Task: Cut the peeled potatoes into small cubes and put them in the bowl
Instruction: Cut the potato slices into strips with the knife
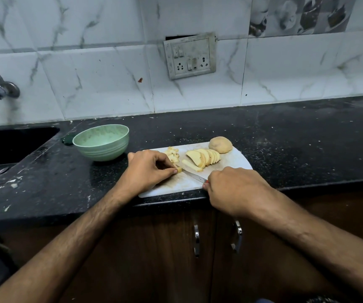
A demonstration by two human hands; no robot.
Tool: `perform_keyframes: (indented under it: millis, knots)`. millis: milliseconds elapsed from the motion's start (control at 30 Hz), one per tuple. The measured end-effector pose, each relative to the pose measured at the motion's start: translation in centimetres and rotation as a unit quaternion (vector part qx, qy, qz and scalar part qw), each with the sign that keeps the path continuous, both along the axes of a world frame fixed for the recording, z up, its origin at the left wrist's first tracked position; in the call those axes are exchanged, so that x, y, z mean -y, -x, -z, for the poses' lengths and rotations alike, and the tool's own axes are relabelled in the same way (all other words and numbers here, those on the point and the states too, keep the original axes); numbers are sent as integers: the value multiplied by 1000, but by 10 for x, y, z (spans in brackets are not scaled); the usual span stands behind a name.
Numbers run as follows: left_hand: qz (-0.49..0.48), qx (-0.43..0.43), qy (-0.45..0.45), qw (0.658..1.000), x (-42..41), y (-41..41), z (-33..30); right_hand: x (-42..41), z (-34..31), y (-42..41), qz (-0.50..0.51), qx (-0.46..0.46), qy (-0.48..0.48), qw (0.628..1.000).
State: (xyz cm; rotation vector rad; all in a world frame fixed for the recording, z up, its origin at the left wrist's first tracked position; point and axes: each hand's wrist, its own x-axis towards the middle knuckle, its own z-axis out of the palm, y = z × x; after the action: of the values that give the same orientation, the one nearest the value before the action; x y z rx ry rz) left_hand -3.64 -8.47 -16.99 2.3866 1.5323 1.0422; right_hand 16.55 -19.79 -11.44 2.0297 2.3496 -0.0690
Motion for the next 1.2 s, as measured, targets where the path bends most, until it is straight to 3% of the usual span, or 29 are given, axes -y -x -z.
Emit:
perform_keyframes:
  millis: [600,933,1200]
  knots:
    - [-1,-4,-7,1000,2,1,4,-2,-5,18,20,-38,25,999]
    - [-61,-24,-43,997,7,3,7,12,-15,3,25,-24,27,999]
    - [-61,-15,-22,998,8,7,7,5,-11,14,10,-38,15,999]
